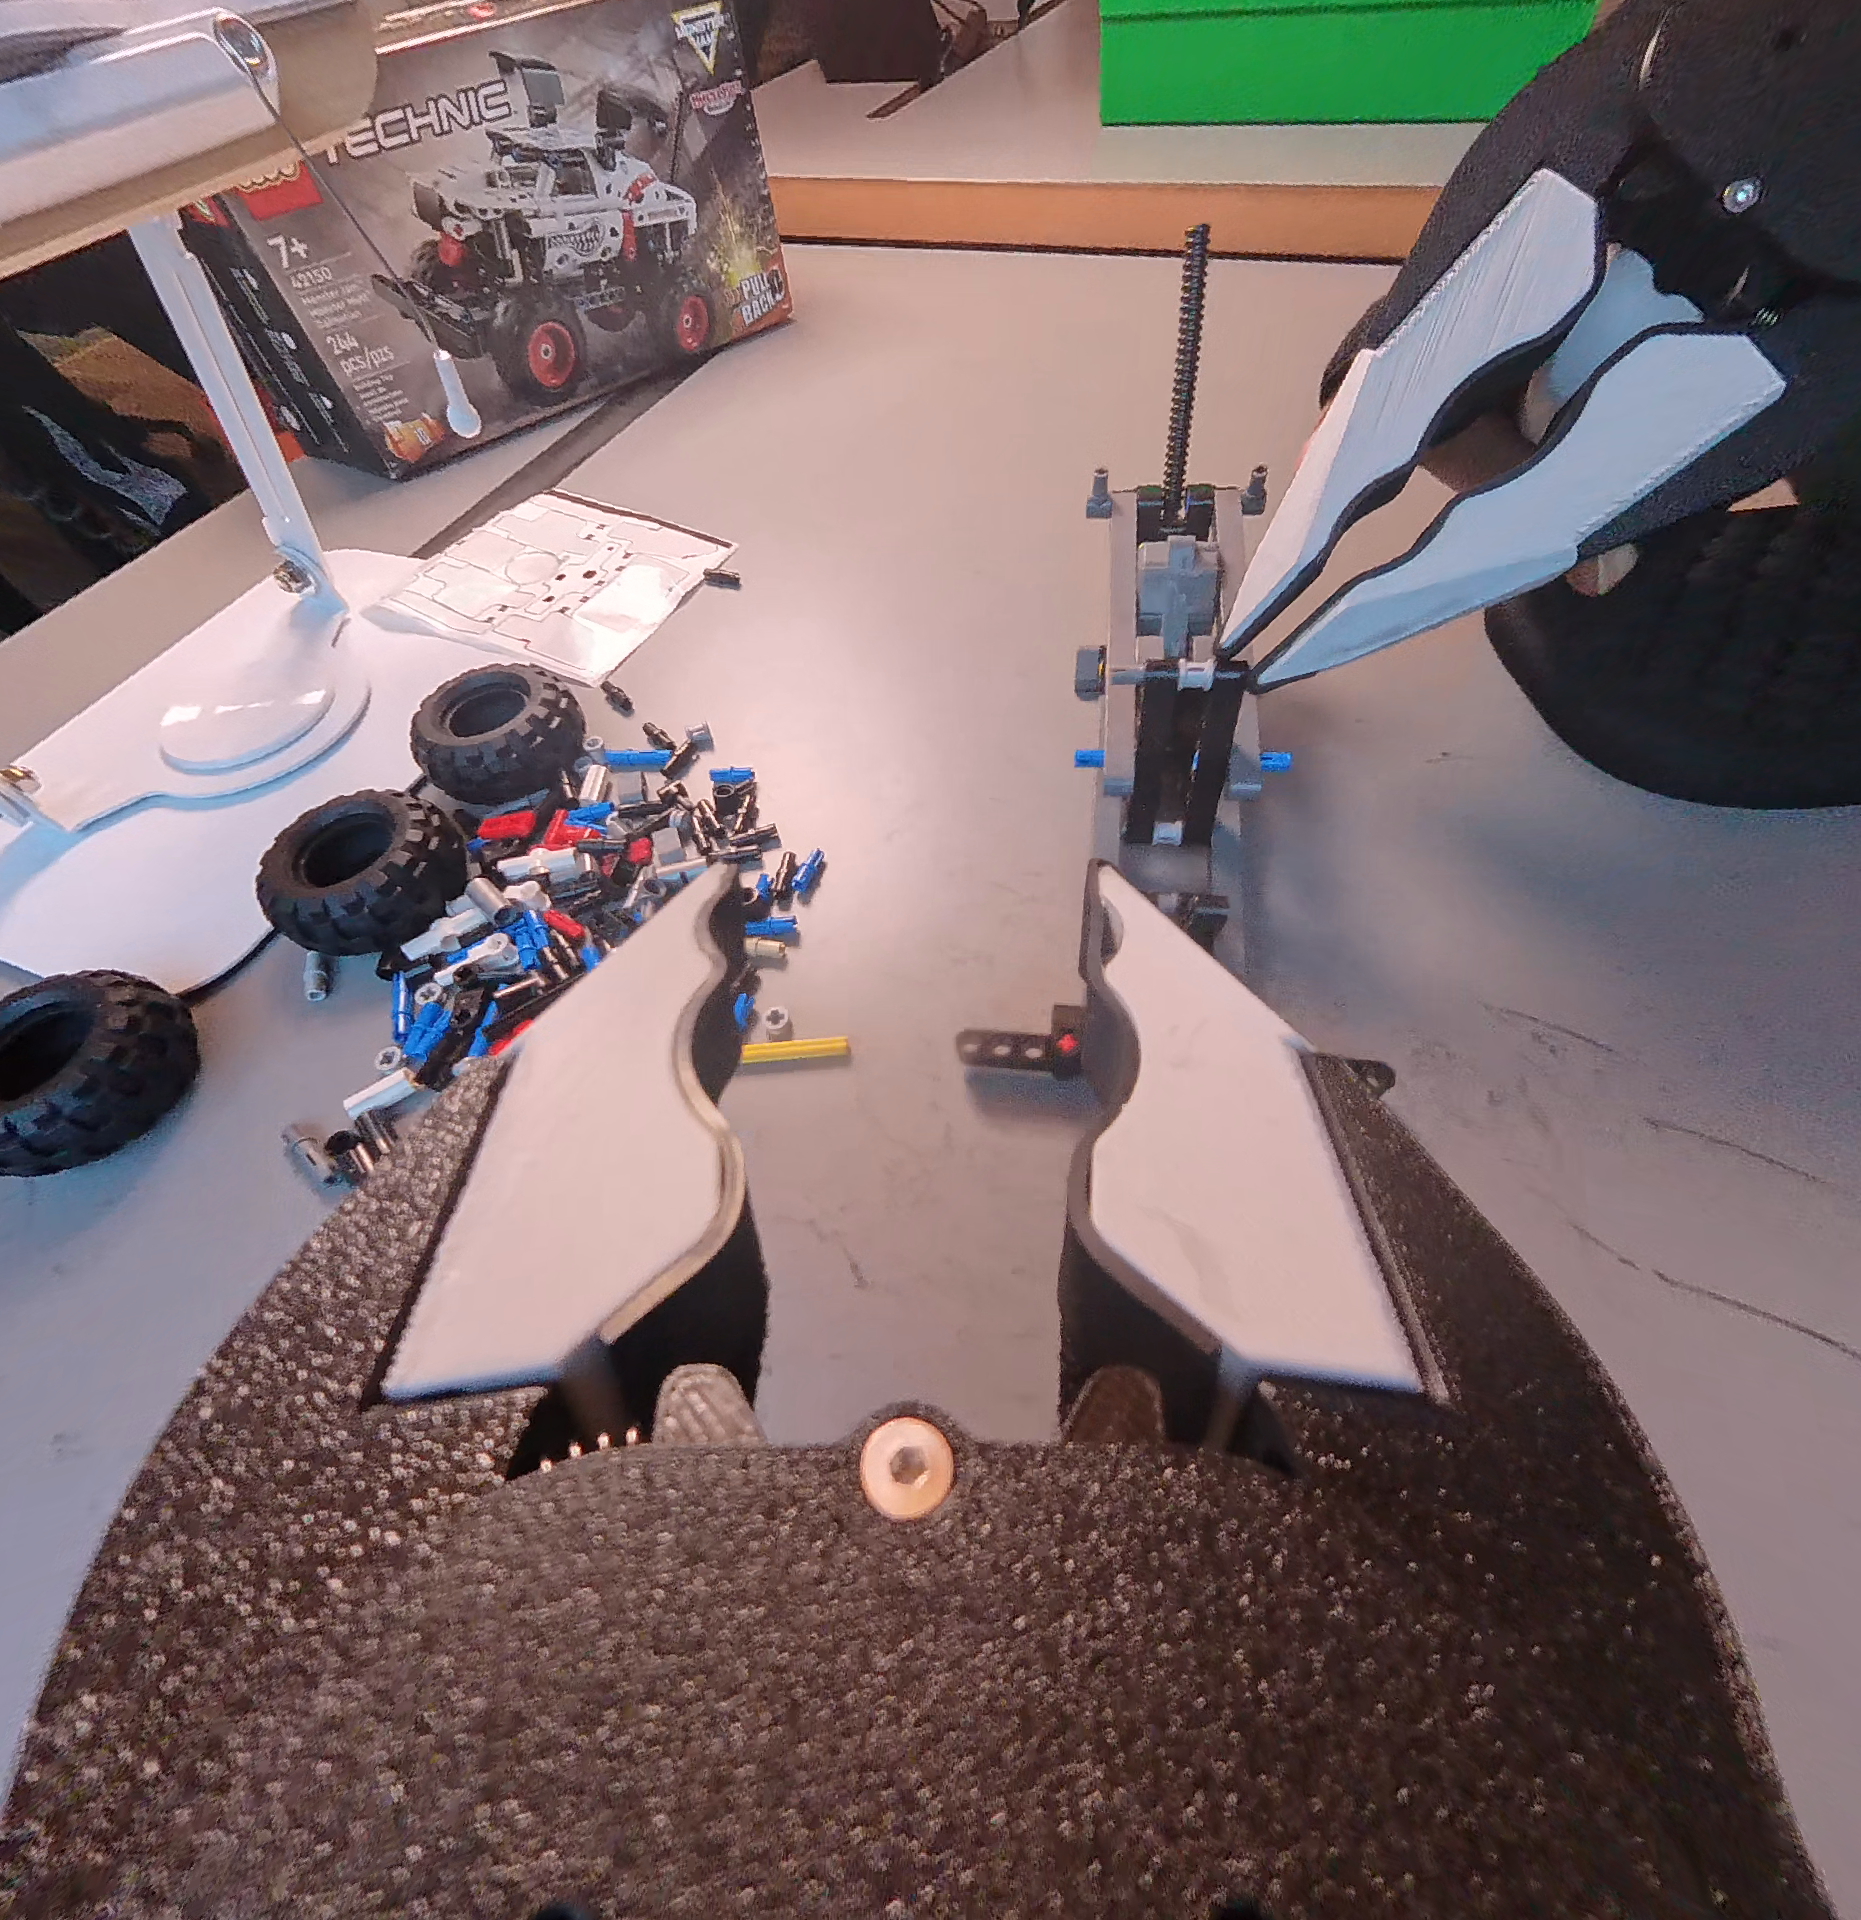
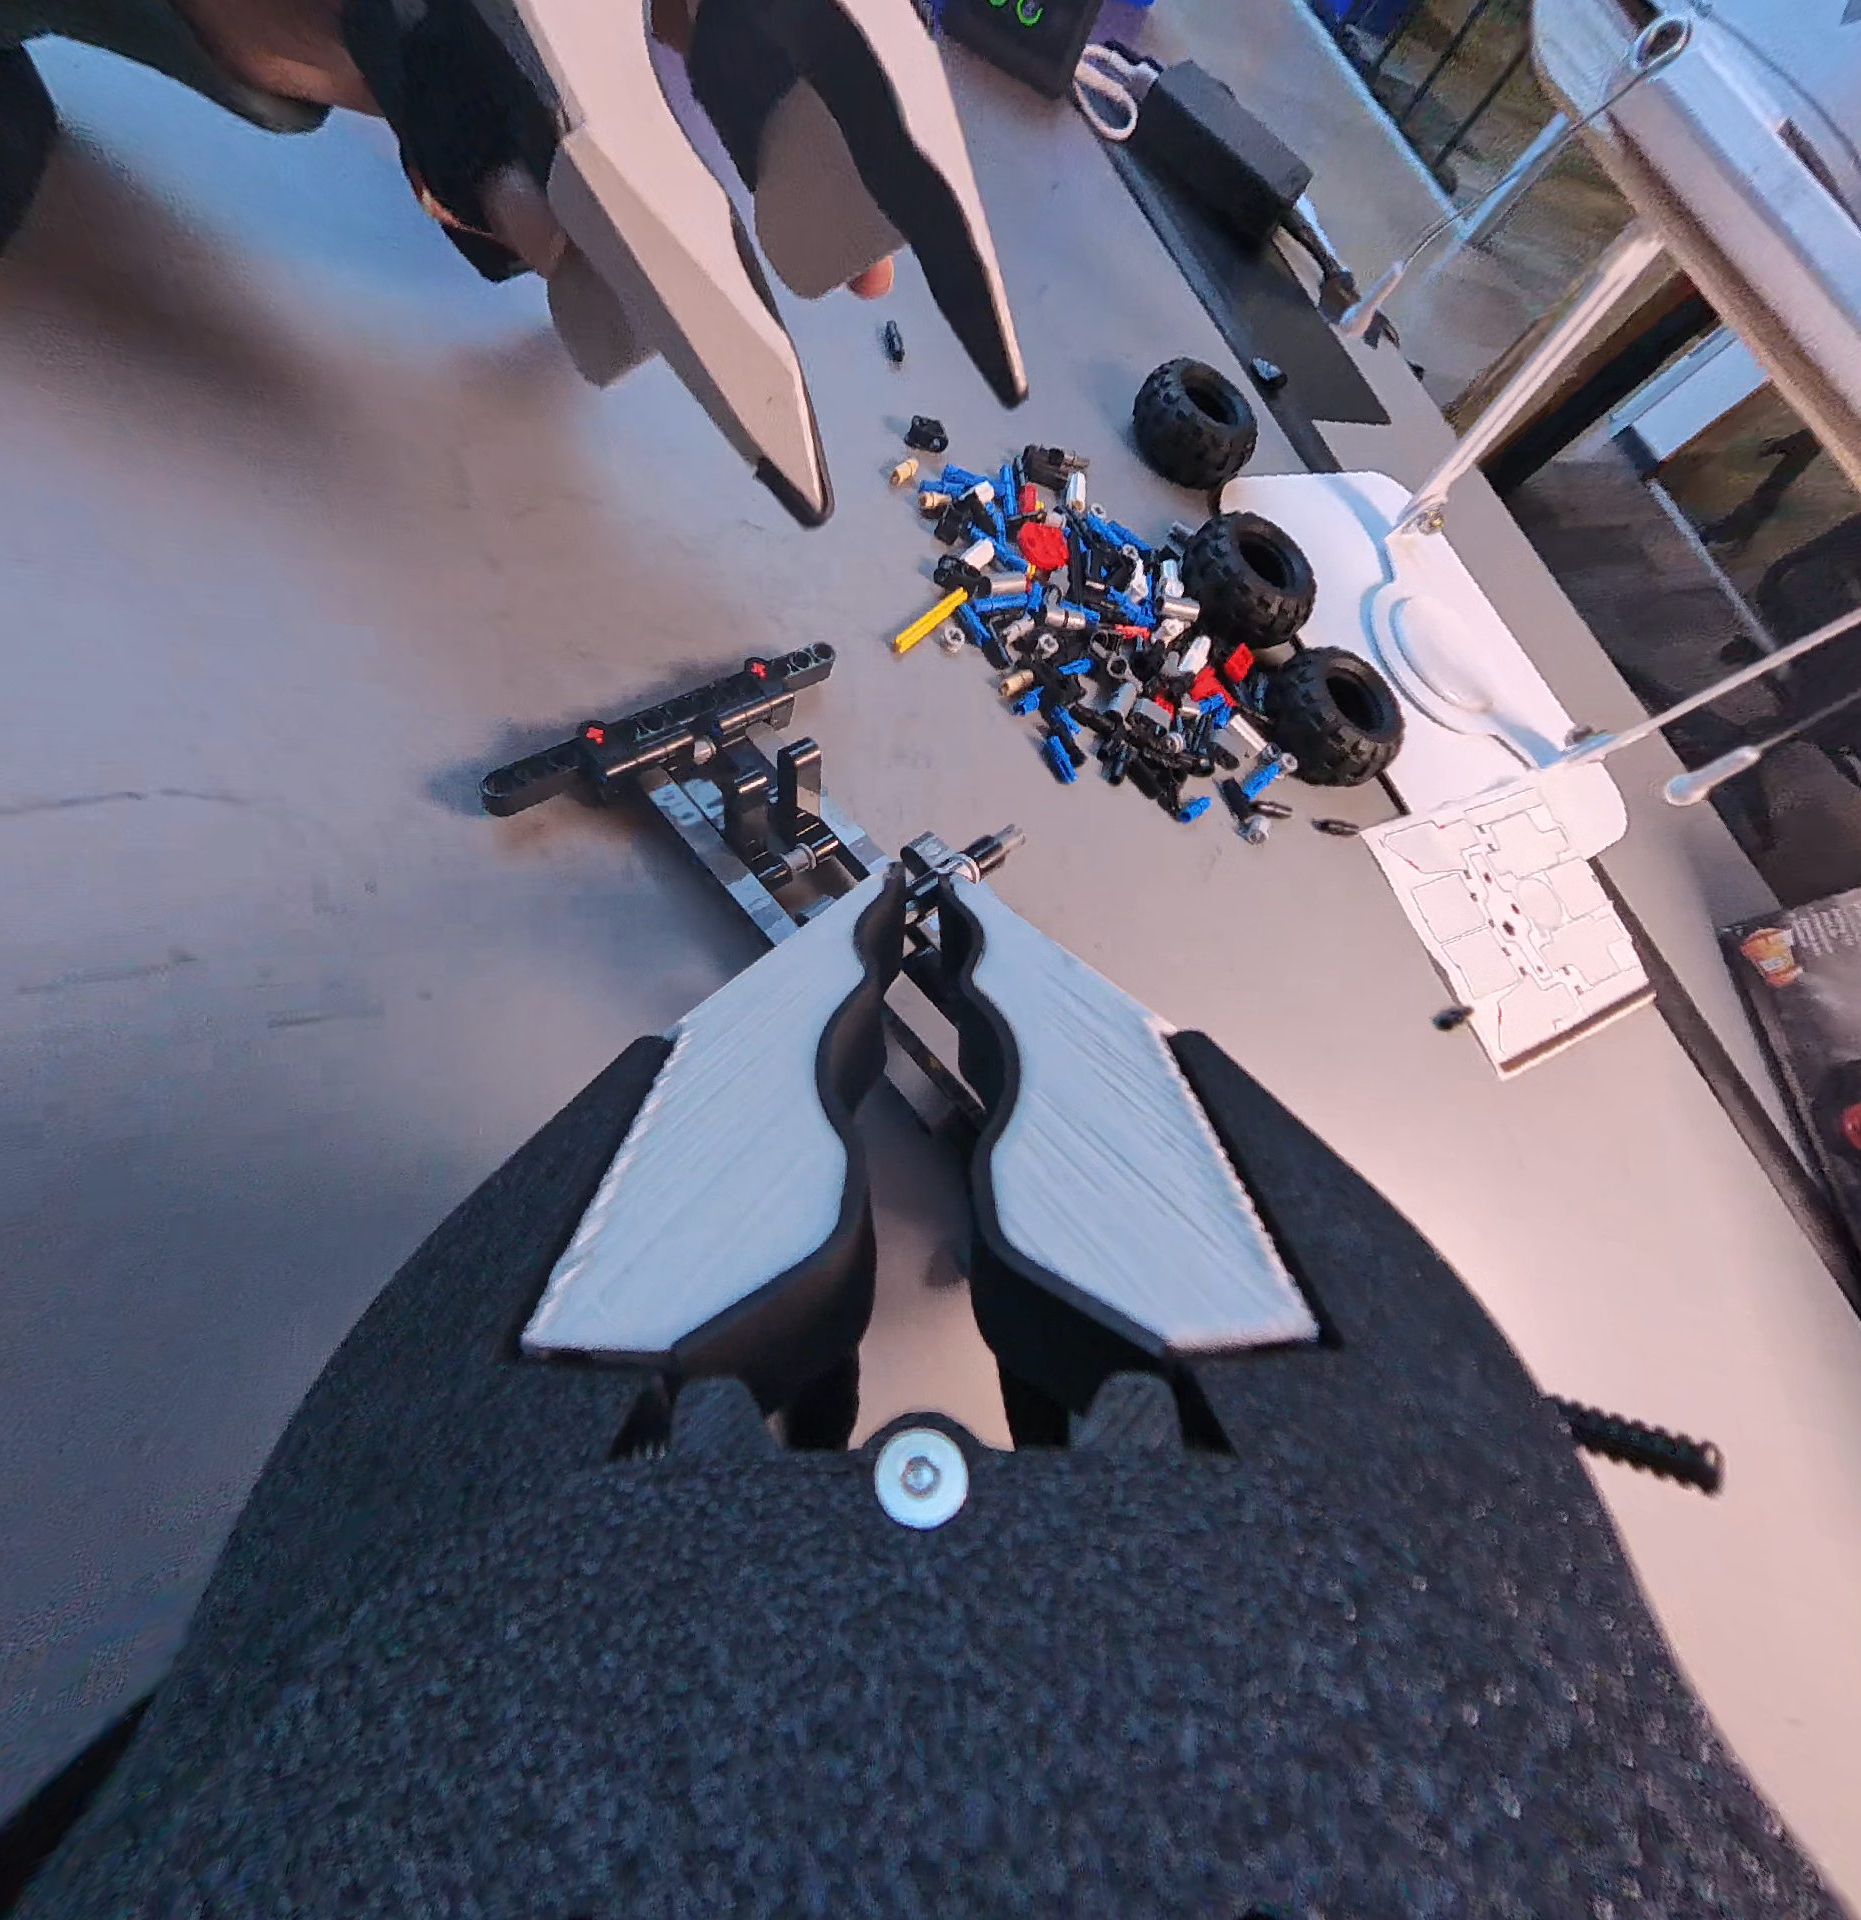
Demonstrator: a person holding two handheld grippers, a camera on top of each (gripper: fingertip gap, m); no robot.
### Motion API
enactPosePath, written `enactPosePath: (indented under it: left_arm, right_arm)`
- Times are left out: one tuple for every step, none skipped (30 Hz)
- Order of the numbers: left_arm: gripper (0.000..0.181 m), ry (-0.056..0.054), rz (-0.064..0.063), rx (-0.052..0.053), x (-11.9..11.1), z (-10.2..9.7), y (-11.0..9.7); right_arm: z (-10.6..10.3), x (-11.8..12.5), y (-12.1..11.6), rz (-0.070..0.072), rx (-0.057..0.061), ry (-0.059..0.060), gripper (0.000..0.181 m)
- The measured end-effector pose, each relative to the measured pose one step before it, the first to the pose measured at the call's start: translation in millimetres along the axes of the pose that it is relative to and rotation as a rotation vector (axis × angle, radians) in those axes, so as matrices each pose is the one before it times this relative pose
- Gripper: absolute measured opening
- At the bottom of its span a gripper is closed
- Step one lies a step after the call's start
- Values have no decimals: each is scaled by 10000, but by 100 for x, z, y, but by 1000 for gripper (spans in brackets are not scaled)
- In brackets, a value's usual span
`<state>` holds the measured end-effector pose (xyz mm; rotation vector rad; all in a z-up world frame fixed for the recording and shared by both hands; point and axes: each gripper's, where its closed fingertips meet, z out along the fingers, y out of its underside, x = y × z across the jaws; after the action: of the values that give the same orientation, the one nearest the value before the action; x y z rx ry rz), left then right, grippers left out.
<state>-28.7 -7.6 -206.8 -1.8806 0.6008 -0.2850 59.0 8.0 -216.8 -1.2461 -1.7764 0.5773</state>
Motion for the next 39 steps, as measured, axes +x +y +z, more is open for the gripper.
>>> enactPosePath:
  left_arm:
    - [64, 40, 30, -32, 149, 61, 65]
    - [64, 16, 46, -34, 104, 60, 67]
    - [64, 6, 43, -31, 81, 45, 70]
    - [64, 0, 33, -29, 32, 28, 69]
    - [64, -8, 22, -22, 3, 14, 59]
    - [64, -18, 6, -1, -34, -22, 22]
    - [64, -20, -15, 19, -48, -54, -15]
    - [64, -30, -31, 43, -78, -83, -60]
    - [64, -37, -48, 53, -97, -106, -81]
    - [63, -42, -85, 55, -104, -122, -86]
    - [61, -65, -123, 97, -168, -144, -153]
    - [60, -97, -128, 175, -238, -165, -256]
    - [60, -115, -124, 220, -275, -182, -318]
    - [60, -148, -132, 221, -346, -190, -312]
    - [60, -149, -120, 216, -355, -192, -295]
    - [60, -157, -108, 197, -392, -191, -260]
    - [60, -177, -103, 178, -435, -175, -217]
    - [60, -176, -106, 163, -437, -176, -185]
    - [61, -157, -105, 146, -429, -155, -164]
    - [61, -160, -92, 124, -426, -139, -157]
    - [61, -180, -70, 113, -448, -118, -132]
    - [61, -172, -63, 89, -416, -99, -109]
    - [62, -202, -64, 110, -456, -92, -149]
    - [64, -207, -49, 150, -474, -76, -236]
    - [66, -220, -21, 164, -519, -57, -292]
    - [68, -252, 22, 163, -621, -20, -380]
    - [69, -268, 47, 159, -691, 29, -472]
    - [71, -249, 22, 157, -718, 83, -592]
    - [72, -194, -13, 177, -688, 130, -730]
    - [72, -149, -25, 204, -640, 176, -839]
    - [72, -138, -16, 206, -639, 242, -884]
    - [72, -150, 18, 189, -655, 304, -841]
    - [72, -182, 26, 207, -724, 340, -811]
    - [72, -165, -64, 255, -758, 416, -809]
    - [72, -145, -120, 245, -791, 488, -728]
    - [72, -174, -74, 183, -866, 602, -603]
    - [72, -200, 4, 125, -893, 689, -450]
    - [71, -195, 66, 115, -849, 747, -374]
    - [71, -212, 53, 115, -814, 787, -320]
  right_arm:
    - [423, -288, -449, 29, 143, 180, 4]
    - [405, -339, -477, -40, 173, 169, 4]
    - [390, -439, -461, -84, 181, 109, 8]
    - [307, -656, -514, -209, 220, -76, 21]
    - [41, -664, -655, -324, 329, -194, 28]
    - [-312, -280, -1010, -311, 569, -68, 29]
    - [-586, 302, -1276, -111, 734, 138, 29]
    - [-727, 759, -1274, 154, 732, 220, 29]
    - [-782, 1276, -1126, 363, 648, 383, 29]
    - [-758, 1606, -937, 430, 541, 479, 29]
    - [-668, 1759, -760, 432, 439, 502, 29]
    - [-527, 1849, -619, 411, 317, 519, 29]
    - [-386, 1866, -538, 343, 248, 521, 29]
    - [-232, 1829, -564, 268, 248, 515, 30]
    - [-69, 1807, -606, 262, 254, 508, 30]
    - [121, 1622, -693, 295, 280, 388, 30]
    - [303, 1436, -757, 335, 287, 284, 30]
    - [491, 1263, -699, 324, 230, 192, 30]
    - [633, 1091, -597, 287, 175, 98, 30]
    - [728, 959, -520, 264, 158, 33, 30]
    - [812, 971, -358, 217, 100, 56, 30]
    - [878, 957, -160, 116, 18, 75, 30]
    - [917, 924, 10, 28, -47, 77, 30]
    - [938, 839, 138, -22, -100, 37, 31]
    - [915, 778, 263, -33, -131, 21, 32]
    - [886, 678, 396, -23, -155, -44, 33]
    - [853, 657, 581, -26, -221, -73, 35]
    - [796, 721, 647, 30, -210, -38, 38]
    - [708, 587, 535, 117, -68, -105, 42]
    - [635, 483, 492, 177, 36, -150, 43]
    - [592, 602, 602, 164, 24, -46, 44]
    - [571, 607, 685, 108, 13, 13, 45]
    - [534, 505, 731, 55, -13, 24, 45]
    - [532, 410, 718, -26, -42, 48, 45]
    - [562, 240, 671, -80, -84, 15, 45]
    - [588, 104, 571, -106, -113, -15, 45]
    - [567, 34, 429, -120, -108, -8, 46]
    - [552, 26, 268, -139, -84, 25, 46]
    - [517, -22, 129, -167, -47, 21, 46]
